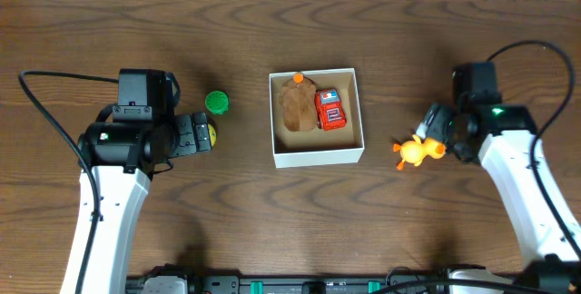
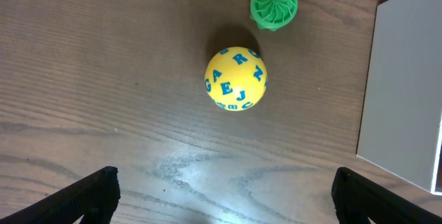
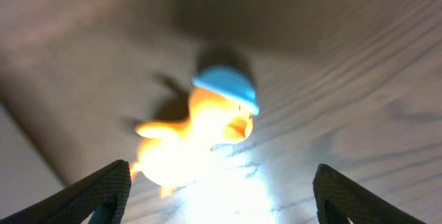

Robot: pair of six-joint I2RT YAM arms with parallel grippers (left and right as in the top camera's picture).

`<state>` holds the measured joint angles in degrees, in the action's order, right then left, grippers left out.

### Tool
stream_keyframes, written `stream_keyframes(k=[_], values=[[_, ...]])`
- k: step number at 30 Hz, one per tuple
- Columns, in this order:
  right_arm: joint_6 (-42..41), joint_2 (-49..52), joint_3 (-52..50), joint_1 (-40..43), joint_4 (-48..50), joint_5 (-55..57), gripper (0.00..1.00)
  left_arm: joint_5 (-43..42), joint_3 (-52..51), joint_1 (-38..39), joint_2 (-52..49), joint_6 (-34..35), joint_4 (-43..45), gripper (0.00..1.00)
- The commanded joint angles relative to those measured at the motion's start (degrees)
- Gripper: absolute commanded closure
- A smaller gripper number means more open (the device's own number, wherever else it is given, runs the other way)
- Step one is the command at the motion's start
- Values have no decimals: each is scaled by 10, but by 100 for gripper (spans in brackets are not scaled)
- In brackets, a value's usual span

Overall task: Pack container
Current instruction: 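Move the right gripper to the yellow duck and grasp it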

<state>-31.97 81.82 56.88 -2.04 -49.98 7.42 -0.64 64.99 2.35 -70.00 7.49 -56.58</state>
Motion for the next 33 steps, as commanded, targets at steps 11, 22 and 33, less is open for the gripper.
stream_keyframes(k=[11, 22, 33], values=[[-49, 27, -151, 5, 206, -39, 37, 9, 11, -2, -1, -3, -2, 2], [-49, 33, -157, 5, 223, -37, 49, 9, 11, -2, -1, -3, -2, 2], [-52, 96, -157, 5, 250, -56, 8, 9, 11, -2, -1, -3, -2, 2]])
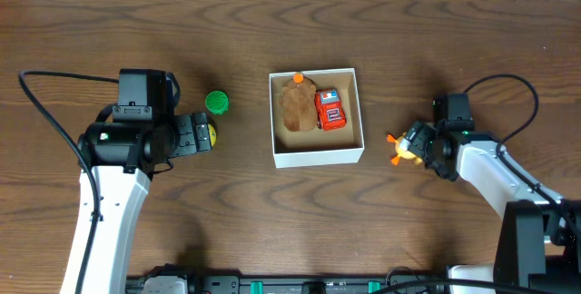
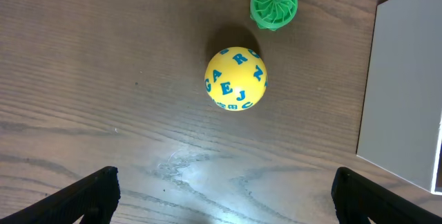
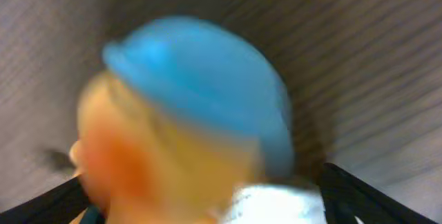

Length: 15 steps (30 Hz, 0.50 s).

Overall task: Pack container
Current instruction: 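Move the right gripper to the yellow duck and grasp it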

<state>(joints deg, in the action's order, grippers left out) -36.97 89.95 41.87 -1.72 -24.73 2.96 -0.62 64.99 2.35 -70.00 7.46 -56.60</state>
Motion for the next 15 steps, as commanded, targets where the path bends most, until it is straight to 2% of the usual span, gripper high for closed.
stream_keyframes(k=[1, 5, 6, 11, 15], values=[[-3, 14, -7, 2, 0, -16, 12, 9, 11, -2, -1, -3, -1, 2], [-3, 14, -7, 2, 5, -31, 48, 9, 11, -2, -1, -3, -2, 2], [-5, 14, -7, 2, 7, -35, 54, 9, 11, -2, -1, -3, -1, 2], [4, 1, 8, 0, 5, -50, 61, 9, 11, -2, -1, -3, -2, 2], [35, -47, 52, -13, -28, -82, 77, 9, 11, -2, -1, -3, -2, 2]])
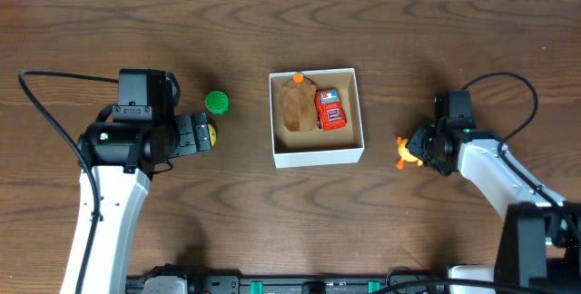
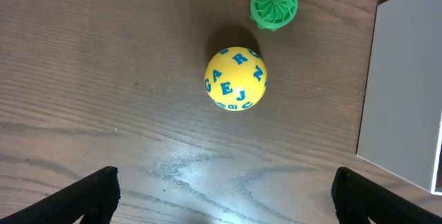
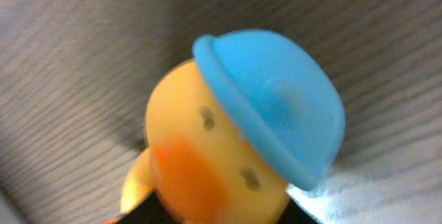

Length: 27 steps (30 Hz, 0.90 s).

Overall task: Pack container
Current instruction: 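Move the right gripper to the yellow duck and grasp it, then lower the yellow duck into the box's front right corner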

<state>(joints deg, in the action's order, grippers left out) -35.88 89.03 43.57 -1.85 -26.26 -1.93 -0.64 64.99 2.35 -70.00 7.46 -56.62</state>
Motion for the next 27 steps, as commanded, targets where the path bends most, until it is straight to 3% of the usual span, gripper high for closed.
stream_keyframes(k=[1, 6, 13, 17, 21, 27], values=[[31, -54, 50, -19, -25, -42, 82, 9, 11, -2, -1, -3, -1, 2], [61, -129, 129, -84, -86, -47, 99, 9, 11, -2, -1, -3, -1, 2], [64, -170, 159, -207, -79, -39, 99, 9, 11, -2, -1, -3, -1, 2], [64, -148, 158, -267, -70, -28, 99, 9, 11, -2, -1, -3, -1, 2], [39, -103, 158, -322, -65, 56, 99, 9, 11, -2, -1, -3, -1, 2], [-5, -58, 158, -336, -16, 77, 99, 9, 11, -2, -1, -3, -1, 2]])
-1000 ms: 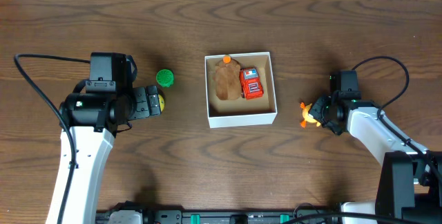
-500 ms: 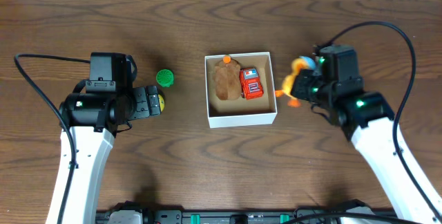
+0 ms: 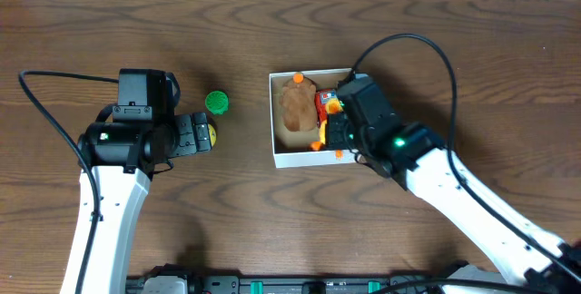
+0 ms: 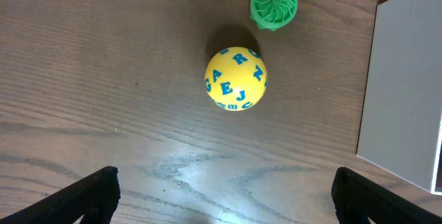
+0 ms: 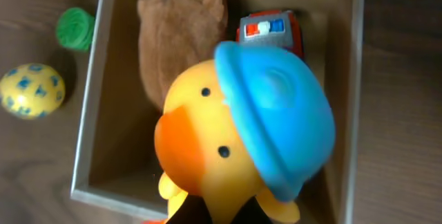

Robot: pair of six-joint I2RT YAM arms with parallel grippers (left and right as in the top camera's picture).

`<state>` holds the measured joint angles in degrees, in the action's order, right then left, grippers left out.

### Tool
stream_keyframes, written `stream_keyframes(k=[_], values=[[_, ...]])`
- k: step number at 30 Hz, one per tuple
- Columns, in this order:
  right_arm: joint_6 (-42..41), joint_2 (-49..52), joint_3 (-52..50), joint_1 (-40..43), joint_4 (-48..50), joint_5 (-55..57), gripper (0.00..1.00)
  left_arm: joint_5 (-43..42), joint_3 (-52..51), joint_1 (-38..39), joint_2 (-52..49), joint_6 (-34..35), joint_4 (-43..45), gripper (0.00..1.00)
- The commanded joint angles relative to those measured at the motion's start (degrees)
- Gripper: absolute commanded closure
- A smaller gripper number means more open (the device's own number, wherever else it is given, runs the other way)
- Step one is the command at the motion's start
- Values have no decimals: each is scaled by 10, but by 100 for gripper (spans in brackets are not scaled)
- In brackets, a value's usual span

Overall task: Pack container
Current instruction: 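Lower the yellow duck into the box's front right corner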

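Observation:
A white box (image 3: 309, 159) stands mid-table with a brown plush (image 3: 295, 105) and a red toy car (image 5: 271, 29) inside. My right gripper (image 3: 332, 132) hangs over the box's right half, shut on a yellow rubber duck with a blue cap (image 5: 235, 134). The duck hides its fingers. Left of the box lie a yellow letter ball (image 4: 235, 79) and a green ridged toy (image 4: 274, 3). My left gripper (image 4: 228, 200) stands open just short of the ball, with nothing between its fingers.
The box wall (image 4: 407, 86) fills the right edge of the left wrist view, close to the ball. Black cables loop from both arms over the wooden table (image 3: 454, 22).
My right gripper was down on the table to the right of the box, shut on the duck. Now it holds the duck above the box interior. The left arm has not moved.
The duck stood on the table right of the box with my right gripper open above it. Then the gripper was down close around the duck, then shut on it. Now the duck hangs over the box. The left gripper stayed open by the ball throughout.

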<state>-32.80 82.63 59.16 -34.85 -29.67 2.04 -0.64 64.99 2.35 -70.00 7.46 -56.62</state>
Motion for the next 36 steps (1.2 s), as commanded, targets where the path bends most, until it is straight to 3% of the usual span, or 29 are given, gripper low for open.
stream_keyframes(k=[1, 9, 18, 28, 29, 31, 36], values=[[-40, 8, 3, -5, 28, 37, 99, 9, 11, -2, -1, -3, -1, 2], [-50, 9, 3, -4, 43, 41, 99, 9, 11, -2, -1, -3, -1, 2], [-218, 26, 1, -27, 31, 76, 99, 9, 11, -2, -1, -3, -1, 2], [-236, 71, 1, -37, 30, 73, 98, 9, 11, -2, -1, -3, -1, 2], [-236, 73, 1, -38, 31, 71, 96, 9, 11, -2, -1, -3, -1, 2], [-244, 74, 1, -41, 33, 70, 75, 9, 11, -2, -1, -3, -1, 2], [-222, 56, 3, -42, 72, 67, 55, 9, 11, -2, -1, -3, -1, 2]])
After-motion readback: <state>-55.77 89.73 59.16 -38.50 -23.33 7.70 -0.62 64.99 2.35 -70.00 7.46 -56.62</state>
